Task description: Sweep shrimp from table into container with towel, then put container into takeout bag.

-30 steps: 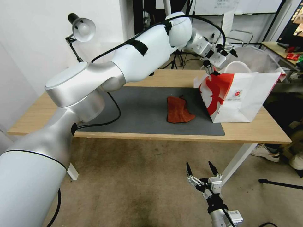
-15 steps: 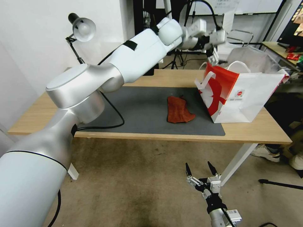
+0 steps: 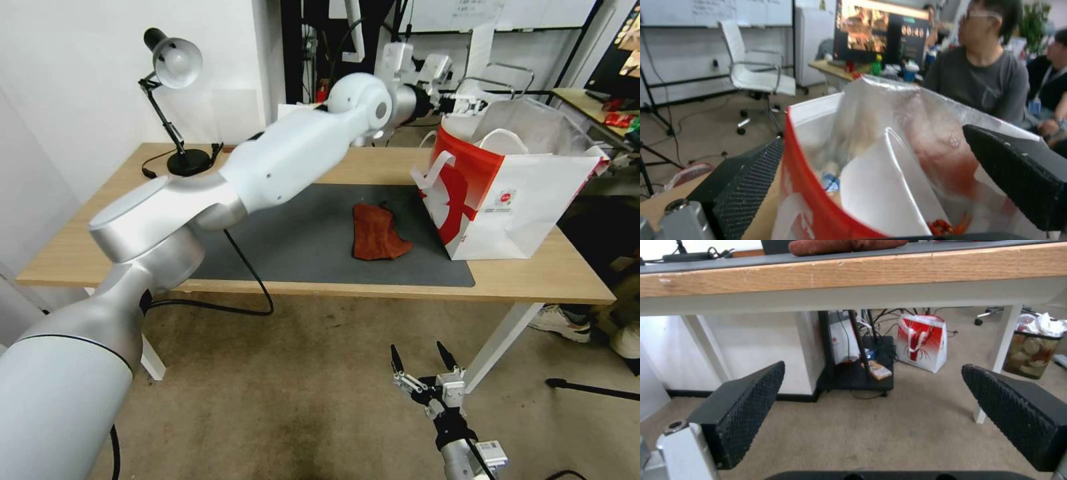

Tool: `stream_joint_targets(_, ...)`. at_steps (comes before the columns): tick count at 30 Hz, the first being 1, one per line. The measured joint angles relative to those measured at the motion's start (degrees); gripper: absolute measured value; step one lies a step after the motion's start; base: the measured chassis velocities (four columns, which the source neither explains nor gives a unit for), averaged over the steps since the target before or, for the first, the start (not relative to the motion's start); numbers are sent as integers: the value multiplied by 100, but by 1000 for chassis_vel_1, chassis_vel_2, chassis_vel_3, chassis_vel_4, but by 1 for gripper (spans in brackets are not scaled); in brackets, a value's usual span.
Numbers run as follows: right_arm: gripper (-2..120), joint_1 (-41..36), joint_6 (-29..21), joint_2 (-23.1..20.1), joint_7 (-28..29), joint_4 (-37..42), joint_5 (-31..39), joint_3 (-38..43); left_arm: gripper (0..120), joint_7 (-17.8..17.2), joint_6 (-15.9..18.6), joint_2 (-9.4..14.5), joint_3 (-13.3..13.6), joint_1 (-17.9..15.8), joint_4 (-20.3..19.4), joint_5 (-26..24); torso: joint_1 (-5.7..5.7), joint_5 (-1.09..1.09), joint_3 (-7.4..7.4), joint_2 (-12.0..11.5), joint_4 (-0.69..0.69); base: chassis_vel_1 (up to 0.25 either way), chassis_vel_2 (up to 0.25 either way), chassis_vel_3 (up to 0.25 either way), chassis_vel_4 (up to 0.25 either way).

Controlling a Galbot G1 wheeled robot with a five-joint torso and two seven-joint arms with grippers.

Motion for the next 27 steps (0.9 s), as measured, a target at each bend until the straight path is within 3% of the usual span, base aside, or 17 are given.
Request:
stream_joint_targets(1,100,0,0,0,0,0,0,0,100,0,0,0,0,0,0,0,0,0,0,0,0,0,0,0,0)
stream_joint_targets(3,100,50,-15,-23,3,-19,19,-26,100,-128,-290,387,-191,385,-484,288,0,0,0,0,-2,0,0,0,0)
stream_joint_targets(4,100,50,-15,-23,3,-19,19,-26,100,-128,-290,387,-191,385,-484,288,0,0,0,0,-2,0,0,0,0)
stream_joint_targets(6,100,132,-116,-93,35,-29,120,-87,100,-361,-525,761,-366,793,-934,692,0,-2,1,0,3,0,0,0,0)
stream_joint_targets(7,100,132,-116,-93,35,-29,120,-87,100,-361,-525,761,-366,793,-934,692,0,-2,1,0,3,0,0,0,0)
stream_joint_targets(10,100,264,-210,-166,64,-80,201,-128,100,-477,-745,1185,-656,1314,-1457,1052,1,-2,1,0,2,0,0,0,0)
stream_joint_targets(14,100,308,-228,-195,73,-121,238,-134,100,-507,-802,1410,-843,1594,-1771,1192,0,-1,1,0,2,0,0,0,0)
stream_joint_targets(15,100,348,-233,-228,79,-164,271,-145,100,-517,-857,1624,-1045,1942,-2120,1386,0,-2,0,0,1,0,0,0,0)
stream_joint_targets(16,100,348,-233,-228,79,-164,271,-145,100,-517,-857,1624,-1045,1942,-2120,1386,0,-2,0,0,1,0,0,0,0)
stream_joint_targets(18,100,394,-253,-285,101,-185,314,-160,100,-636,-980,1937,-1617,2674,-2718,1885,-1,1,-1,0,2,0,0,0,0)
stream_joint_targets(19,100,394,-253,-285,101,-185,314,-160,100,-636,-980,1937,-1617,2674,-2718,1885,-1,1,-1,0,2,0,0,0,0)
stream_joint_targets(21,100,360,-268,-306,153,-95,308,-159,100,-820,-1155,2093,-2030,3311,-3209,2395,0,-3,1,-1,1,0,0,0,0)
stream_joint_targets(22,100,360,-268,-306,153,-95,308,-159,100,-820,-1155,2093,-2030,3311,-3209,2395,0,-3,1,-1,1,0,0,0,0)
stream_joint_targets(24,100,287,-281,-320,216,60,269,-159,100,-940,-1197,2241,-2451,3947,-3836,2677,-1,-1,0,0,-1,0,0,0,0)
stream_joint_targets(25,100,271,-287,-330,236,91,260,-155,100,-960,-1205,2320,-2594,4213,-4054,2810,0,0,-1,0,-1,0,0,0,0)
stream_joint_targets(26,100,271,-287,-330,236,91,260,-155,100,-960,-1205,2320,-2594,4213,-4054,2810,0,0,-1,0,-1,0,0,0,0)
stream_joint_targets(27,100,264,-293,-349,261,116,253,-155,100,-962,-1251,2424,-2802,4596,-4308,3054,-1,2,-1,0,-3,0,0,0,0)
